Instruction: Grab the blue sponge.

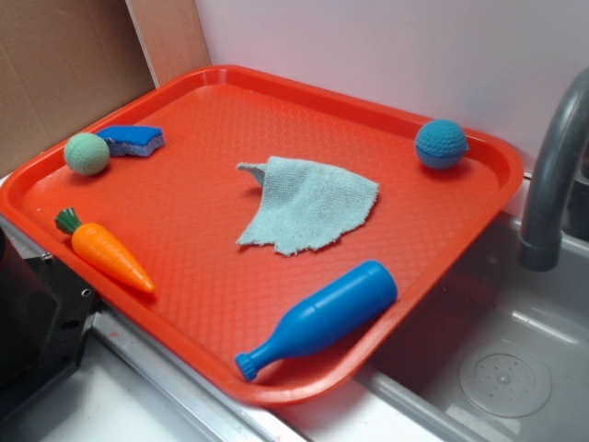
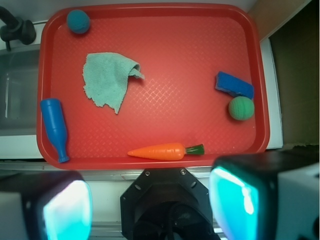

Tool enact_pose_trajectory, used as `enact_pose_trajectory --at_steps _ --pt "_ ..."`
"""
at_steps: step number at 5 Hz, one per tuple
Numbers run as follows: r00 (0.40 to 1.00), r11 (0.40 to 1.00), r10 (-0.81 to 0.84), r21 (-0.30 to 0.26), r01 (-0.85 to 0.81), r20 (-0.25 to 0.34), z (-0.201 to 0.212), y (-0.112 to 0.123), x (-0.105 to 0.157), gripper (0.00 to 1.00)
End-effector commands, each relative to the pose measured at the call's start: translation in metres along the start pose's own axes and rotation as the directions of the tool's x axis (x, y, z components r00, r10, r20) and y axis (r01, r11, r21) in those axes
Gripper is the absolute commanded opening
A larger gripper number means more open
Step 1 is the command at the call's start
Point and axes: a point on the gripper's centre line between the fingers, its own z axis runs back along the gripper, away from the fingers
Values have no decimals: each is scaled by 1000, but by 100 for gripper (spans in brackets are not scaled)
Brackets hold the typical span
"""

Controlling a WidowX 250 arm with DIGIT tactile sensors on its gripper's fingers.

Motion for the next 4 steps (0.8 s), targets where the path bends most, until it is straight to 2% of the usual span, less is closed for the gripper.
enact_pose_trajectory --at_steps 1,2,3,4 --pt "1000 1000 0 0 0 0 0 0 0 100" --pt "992 987 123 108 -122 -3 -54 21 44 100" --pt "997 985 49 165 -60 68 -79 38 85 100" --pt "957 961 -210 223 164 200 -102 54 109 100"
